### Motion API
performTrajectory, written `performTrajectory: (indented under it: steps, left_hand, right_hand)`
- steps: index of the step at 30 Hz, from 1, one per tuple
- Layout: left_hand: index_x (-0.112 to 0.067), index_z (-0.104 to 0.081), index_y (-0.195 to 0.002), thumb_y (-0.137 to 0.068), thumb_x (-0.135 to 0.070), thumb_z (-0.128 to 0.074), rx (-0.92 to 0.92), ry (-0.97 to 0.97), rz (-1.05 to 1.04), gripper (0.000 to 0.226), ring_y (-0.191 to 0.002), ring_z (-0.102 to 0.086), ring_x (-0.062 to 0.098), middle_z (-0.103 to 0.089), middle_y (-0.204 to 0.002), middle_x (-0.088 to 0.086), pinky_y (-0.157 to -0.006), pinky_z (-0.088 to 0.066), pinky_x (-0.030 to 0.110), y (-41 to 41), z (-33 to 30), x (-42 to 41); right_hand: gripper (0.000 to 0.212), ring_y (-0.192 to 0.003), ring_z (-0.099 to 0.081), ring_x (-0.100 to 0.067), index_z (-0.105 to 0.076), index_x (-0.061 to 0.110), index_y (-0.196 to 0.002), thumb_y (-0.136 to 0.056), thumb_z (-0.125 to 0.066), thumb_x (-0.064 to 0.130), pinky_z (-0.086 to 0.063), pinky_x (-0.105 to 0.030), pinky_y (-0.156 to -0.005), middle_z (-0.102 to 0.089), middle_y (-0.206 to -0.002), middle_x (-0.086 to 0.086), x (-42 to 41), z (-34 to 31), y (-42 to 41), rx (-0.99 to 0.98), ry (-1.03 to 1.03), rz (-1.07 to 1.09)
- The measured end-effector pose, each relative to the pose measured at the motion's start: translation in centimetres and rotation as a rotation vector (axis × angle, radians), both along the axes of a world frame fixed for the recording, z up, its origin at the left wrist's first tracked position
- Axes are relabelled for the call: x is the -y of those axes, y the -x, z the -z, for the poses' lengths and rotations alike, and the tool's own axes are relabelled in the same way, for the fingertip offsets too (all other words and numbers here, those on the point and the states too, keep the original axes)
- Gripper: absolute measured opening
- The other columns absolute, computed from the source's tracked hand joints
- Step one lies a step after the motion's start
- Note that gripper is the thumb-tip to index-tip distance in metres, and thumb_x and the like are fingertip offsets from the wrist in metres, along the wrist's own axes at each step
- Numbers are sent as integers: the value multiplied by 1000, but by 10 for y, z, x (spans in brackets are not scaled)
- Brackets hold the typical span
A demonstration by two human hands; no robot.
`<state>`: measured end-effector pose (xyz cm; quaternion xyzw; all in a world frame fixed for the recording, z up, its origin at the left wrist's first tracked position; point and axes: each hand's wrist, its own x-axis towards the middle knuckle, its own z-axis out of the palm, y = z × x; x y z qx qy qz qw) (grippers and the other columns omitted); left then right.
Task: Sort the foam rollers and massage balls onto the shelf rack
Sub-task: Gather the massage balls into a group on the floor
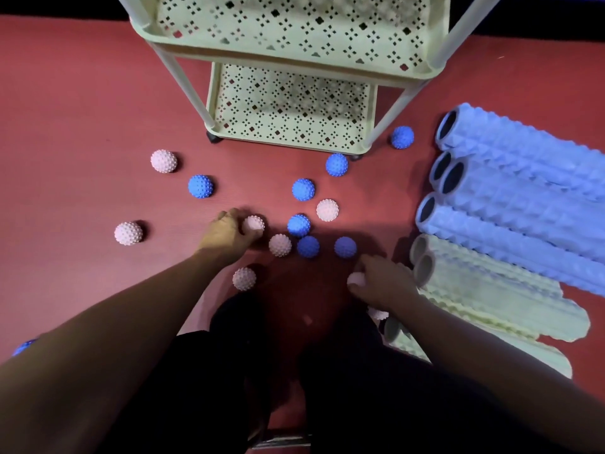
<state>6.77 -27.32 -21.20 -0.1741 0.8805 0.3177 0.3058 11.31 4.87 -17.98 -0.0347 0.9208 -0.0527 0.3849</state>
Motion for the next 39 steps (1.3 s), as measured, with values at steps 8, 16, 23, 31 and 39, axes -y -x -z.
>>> performTrajectory:
  steps: [8, 16, 23, 31, 39]
  left_hand:
    - [-16, -55, -120, -91, -33, -63, -53, 23, -164, 35, -108, -59, 35, -54, -116, 10, -100, -45, 43, -28, -9, -3]
    - [-26, -51, -118, -78, -49, -75, 116, 57, 102, 52, -92, -54, 17, -46, -105, -7, -86, -44, 33, -82, -8, 5]
    - [-27, -58, -105, -74, -45, -81, -4, -18, 95, 42, -88, -60, 17, -59, -95, -6, -75, -42, 28, -78, -8, 2]
    - [-21, -66, -111, -77, -36, -83, -319, -109, -22, 41, -85, -58, 13, -66, -94, -4, -71, -37, 18, -6, -28, -28]
    - [-23, -61, -124, -83, -47, -73, -270, -3, 111, 50, -111, -57, 30, -72, -105, 3, -93, -46, 42, 32, -9, -48]
  right_hand:
    - [39, -99, -65, -25, -55, 34, -107, -78, -60, 59, -51, -39, -87, -70, -100, 7, 47, -7, 50, -154, 321, 429]
    - [37, -106, -61, -30, -61, 27, -115, -84, -64, 47, -48, -37, -91, -69, -104, -3, 55, 11, 46, -139, 265, 461]
    - [30, -82, -61, -14, -58, 27, -84, -80, -70, 55, -45, -33, -76, -62, -86, 10, 4, 0, 18, -366, 351, 268]
    - [53, -104, -63, -19, -63, 29, -103, -73, -63, 73, -31, -40, -94, -71, -103, 5, -24, -10, 6, 95, -195, -452]
    - [35, -112, -55, -22, -64, 24, -108, -82, -65, 48, -29, -40, -98, -69, -111, 1, -24, 3, -6, 124, -213, -618]
